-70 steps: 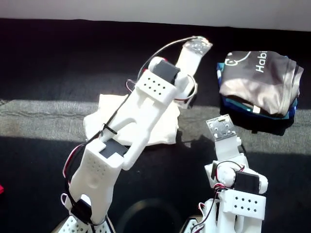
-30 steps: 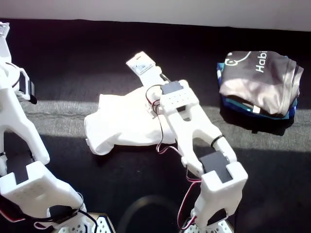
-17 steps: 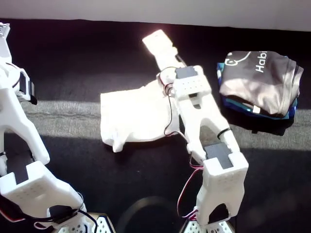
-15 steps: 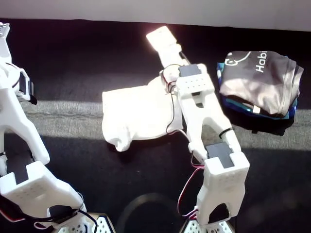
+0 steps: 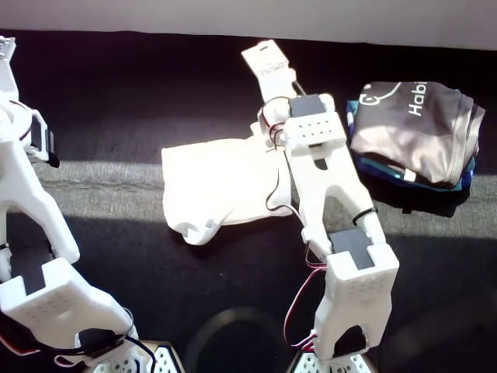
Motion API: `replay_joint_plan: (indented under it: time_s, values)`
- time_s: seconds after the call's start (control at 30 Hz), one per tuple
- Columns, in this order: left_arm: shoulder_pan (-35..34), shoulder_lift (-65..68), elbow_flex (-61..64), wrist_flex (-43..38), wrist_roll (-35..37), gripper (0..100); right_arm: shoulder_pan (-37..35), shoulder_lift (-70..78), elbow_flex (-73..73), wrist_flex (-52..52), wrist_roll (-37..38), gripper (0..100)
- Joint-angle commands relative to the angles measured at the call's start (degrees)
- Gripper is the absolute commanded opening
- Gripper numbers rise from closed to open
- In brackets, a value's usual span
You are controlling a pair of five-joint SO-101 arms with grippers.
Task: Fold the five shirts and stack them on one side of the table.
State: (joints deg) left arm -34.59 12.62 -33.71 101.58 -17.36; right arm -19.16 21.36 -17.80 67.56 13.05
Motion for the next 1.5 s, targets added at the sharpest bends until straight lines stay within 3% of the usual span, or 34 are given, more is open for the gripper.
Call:
replay_joint_plan:
  time_s: [0.0, 0.3, 0.73, 0.9, 1.07, 1.27, 1.47]
  values:
    - [-0.48, -3.03, -0.13, 0.0, -0.53, 15, -0.48, -5.85, -4.26, 4.53, -6.51, 20.9]
    - [-0.4, -2.95, -0.13, 0.0, -0.53, 15, -12.09, -6.73, -4.18, 20.35, -9.41, 20.9]
    - [-1.54, -2.95, -0.04, -0.79, -0.53, 15, -17.89, 2.42, -4.7, 20.09, -9.76, 21.1]
    - [-1.63, -2.95, -0.04, -0.79, -0.53, 15, -18.15, 4.35, -4.79, 18.59, -9.76, 20.0]
    - [-1.63, -2.95, -0.04, -0.79, -0.53, 15, -17.8, 4.7, -4.79, 17.01, -9.76, 0.2]
    - [-1.63, -2.95, -0.04, -0.97, -0.53, 15, -15.34, 4.53, -5.49, 17.45, -9.49, 0.6]
    - [-1.54, -2.95, -0.04, -1.58, -0.53, 15, -5.14, 4.62, -16.84, 23.6, -9.32, 0.6]
